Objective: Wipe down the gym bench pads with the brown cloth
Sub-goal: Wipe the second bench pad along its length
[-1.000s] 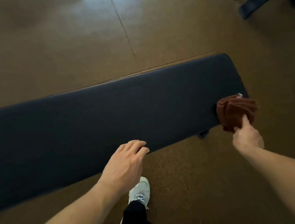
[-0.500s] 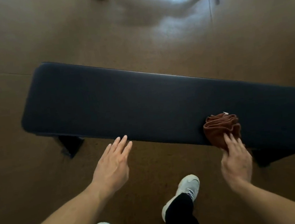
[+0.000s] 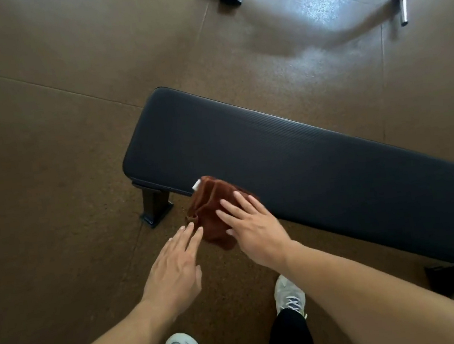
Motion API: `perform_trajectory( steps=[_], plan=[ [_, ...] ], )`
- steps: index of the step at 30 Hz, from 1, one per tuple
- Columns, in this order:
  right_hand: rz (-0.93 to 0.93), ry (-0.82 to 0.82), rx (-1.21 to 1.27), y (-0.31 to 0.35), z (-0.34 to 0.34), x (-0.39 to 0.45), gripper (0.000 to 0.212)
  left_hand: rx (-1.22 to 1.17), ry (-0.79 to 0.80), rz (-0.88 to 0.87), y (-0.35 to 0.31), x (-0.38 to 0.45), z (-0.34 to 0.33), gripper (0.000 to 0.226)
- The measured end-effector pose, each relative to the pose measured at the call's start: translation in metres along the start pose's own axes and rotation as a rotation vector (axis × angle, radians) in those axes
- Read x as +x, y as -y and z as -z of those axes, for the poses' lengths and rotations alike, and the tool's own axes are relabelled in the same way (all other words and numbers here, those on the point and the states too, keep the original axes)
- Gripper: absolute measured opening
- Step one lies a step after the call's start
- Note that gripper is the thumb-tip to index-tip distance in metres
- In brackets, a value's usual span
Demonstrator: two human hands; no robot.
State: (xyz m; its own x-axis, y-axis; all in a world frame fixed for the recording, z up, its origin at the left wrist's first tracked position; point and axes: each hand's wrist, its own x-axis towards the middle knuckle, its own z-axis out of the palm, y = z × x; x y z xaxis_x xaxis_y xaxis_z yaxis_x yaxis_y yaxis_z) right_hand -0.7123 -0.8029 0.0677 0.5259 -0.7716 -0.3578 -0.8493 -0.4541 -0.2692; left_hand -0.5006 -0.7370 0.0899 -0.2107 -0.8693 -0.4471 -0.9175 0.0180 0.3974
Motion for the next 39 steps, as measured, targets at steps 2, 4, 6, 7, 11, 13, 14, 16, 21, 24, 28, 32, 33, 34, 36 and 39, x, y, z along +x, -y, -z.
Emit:
perform_trajectory(
  steps=[2, 4, 6, 7, 11, 13, 14, 16, 21, 24, 28, 32, 33, 34, 36, 39],
  plan=[
    [0.026, 0.059, -0.133, 0.009, -0.001, 0.02, 0.065, 0.006, -0.032, 0.032, 0.001, 0.008, 0.003, 0.079],
    [0.055, 0.09, -0.261, 0.002, -0.003, 0.023, 0.067, 0.038, -0.023, 0.066, 0.0, 0.023, 0.006, 0.079],
    [0.104, 0.065, -0.278, -0.011, -0.004, 0.022, 0.071, 0.052, -0.028, 0.104, -0.005, 0.042, 0.007, 0.081],
    [0.141, 0.058, -0.263, -0.017, -0.003, 0.023, 0.072, 0.017, -0.038, 0.136, -0.01, 0.051, 0.008, 0.081],
    [0.282, 0.084, -0.174, -0.042, 0.007, 0.031, 0.069, -0.177, -0.226, 0.31, -0.036, 0.086, 0.012, 0.059],
    [0.331, 0.065, -0.119, -0.054, 0.015, 0.033, 0.065, -0.175, -0.286, 0.3, -0.05, 0.098, 0.011, 0.05],
    [0.345, 0.059, -0.098, -0.062, 0.021, 0.036, 0.062, -0.166, -0.295, 0.273, -0.058, 0.104, 0.01, 0.048],
    [0.329, 0.013, -0.083, -0.086, 0.036, 0.05, 0.055, -0.151, -0.31, 0.219, -0.077, 0.119, 0.011, 0.053],
    [-0.03, -0.092, -0.066, -0.18, 0.088, 0.084, 0.048, -0.091, -0.269, 0.078, -0.117, 0.167, 0.012, 0.057],
    [-0.176, -0.065, -0.076, -0.238, 0.103, 0.061, 0.051, 0.003, -0.165, -0.057, -0.152, 0.203, 0.006, 0.054],
    [-0.28, -0.106, -0.012, -0.289, 0.095, 0.002, 0.059, 0.055, -0.054, -0.138, -0.216, 0.236, -0.001, 0.054],
    [-0.413, -0.174, 0.025, -0.333, 0.079, -0.059, 0.062, 0.144, 0.087, -0.249, -0.277, 0.247, -0.02, 0.058],
    [-0.442, -0.197, 0.031, -0.341, 0.075, -0.073, 0.062, 0.155, 0.118, -0.273, -0.29, 0.247, -0.025, 0.059],
    [-0.47, -0.216, 0.048, -0.347, 0.071, -0.089, 0.061, 0.158, 0.145, -0.291, -0.302, 0.246, -0.03, 0.061],
    [-0.486, -0.256, 0.096, -0.353, 0.064, -0.111, 0.055, 0.146, 0.182, -0.305, -0.319, 0.242, -0.04, 0.064],
    [-0.548, -0.268, 0.267, -0.342, 0.06, -0.128, 0.048, 0.132, 0.172, -0.323, -0.323, 0.231, -0.049, 0.066]
  ],
)
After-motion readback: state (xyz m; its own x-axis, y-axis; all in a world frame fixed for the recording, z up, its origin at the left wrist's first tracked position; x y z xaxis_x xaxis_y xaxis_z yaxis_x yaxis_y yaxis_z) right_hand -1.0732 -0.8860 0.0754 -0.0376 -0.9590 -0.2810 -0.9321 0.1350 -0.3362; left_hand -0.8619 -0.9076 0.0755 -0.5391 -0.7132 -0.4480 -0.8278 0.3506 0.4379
